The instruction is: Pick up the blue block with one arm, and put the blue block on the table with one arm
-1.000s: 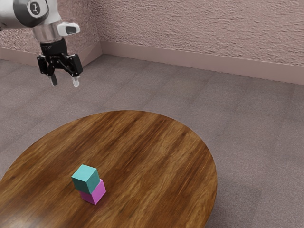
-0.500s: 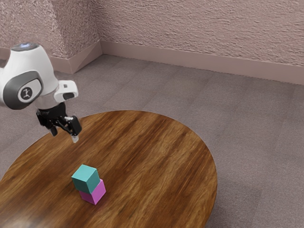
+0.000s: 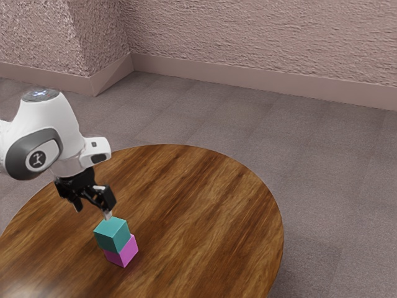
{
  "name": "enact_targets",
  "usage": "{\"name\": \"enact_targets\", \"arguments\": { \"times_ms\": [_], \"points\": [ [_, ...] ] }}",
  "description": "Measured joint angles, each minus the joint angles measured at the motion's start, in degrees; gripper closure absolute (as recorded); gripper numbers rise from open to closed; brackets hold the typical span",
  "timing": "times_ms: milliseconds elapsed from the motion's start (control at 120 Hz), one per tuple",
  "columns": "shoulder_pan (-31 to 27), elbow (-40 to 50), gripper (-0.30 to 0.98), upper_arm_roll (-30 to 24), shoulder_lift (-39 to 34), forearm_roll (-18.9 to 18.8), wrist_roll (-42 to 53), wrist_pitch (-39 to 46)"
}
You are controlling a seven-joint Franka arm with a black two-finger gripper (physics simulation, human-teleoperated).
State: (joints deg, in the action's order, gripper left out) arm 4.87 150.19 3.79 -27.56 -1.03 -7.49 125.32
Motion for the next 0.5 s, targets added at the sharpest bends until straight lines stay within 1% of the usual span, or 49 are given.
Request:
{"name": "enact_targets", "arguments": {
  "times_ms": [175, 500],
  "points": [
    [1.89, 0.29, 0.03, -0.01, 2.16, 1.85, -2.27, -0.81],
    [3.06, 0.12, 0.04, 0.08, 5.93, 2.36, -4.93, 1.63]
  ]
}}
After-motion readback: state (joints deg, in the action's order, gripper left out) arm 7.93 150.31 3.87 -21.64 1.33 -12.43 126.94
